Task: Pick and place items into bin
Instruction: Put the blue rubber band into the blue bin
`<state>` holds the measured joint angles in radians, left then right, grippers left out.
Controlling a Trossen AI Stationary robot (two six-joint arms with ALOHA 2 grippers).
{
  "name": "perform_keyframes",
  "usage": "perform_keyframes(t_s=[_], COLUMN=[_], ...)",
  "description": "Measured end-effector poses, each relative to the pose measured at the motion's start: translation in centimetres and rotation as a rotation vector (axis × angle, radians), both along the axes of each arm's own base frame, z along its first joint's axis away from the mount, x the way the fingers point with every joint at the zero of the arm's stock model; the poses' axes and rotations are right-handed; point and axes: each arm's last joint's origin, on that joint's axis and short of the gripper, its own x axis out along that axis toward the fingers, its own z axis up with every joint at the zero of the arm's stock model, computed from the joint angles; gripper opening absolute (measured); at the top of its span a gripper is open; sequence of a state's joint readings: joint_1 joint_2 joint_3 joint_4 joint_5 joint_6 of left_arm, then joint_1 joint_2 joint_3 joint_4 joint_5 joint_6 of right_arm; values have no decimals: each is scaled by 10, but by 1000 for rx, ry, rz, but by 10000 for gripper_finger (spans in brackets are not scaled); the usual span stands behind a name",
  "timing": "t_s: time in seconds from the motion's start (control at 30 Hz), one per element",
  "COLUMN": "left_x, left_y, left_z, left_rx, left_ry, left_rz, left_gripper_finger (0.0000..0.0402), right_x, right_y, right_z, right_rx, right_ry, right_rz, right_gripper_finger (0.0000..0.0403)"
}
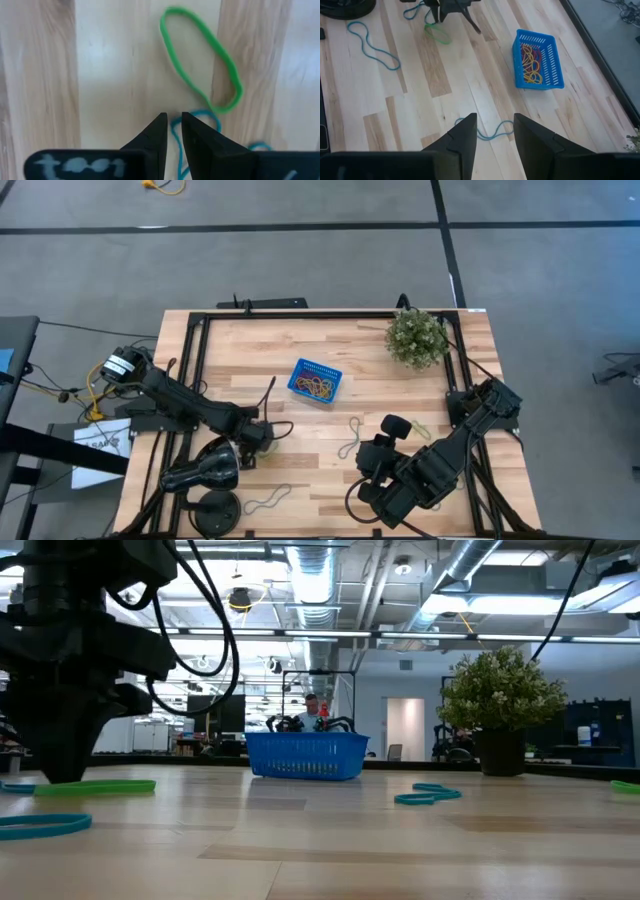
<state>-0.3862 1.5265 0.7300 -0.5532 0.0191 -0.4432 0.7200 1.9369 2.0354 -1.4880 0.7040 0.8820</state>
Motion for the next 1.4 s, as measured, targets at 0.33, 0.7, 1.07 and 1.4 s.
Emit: perform_keyframes(t_s=[0.33,0.7,1.07,1.4], left_x=[-3,2,17,52], left_y=[1,-1,-1,20], left_z=[-1,-11,14,80], left_rx=[4,38,195,565], left_ry=[31,53,-90,-195], left_rz=[-14,-11,-104,-103], left_gripper_finger=[44,43,5,0], right_x=[1,1,0,1], right_y=[-1,-1,-1,-1], right_z=[0,0,0,0], right_rx=[0,0,-3,-1], right_ry=[0,0,3,0], right_rz=[-2,-2,-2,-2], right_gripper_finger=[123,123,123,123])
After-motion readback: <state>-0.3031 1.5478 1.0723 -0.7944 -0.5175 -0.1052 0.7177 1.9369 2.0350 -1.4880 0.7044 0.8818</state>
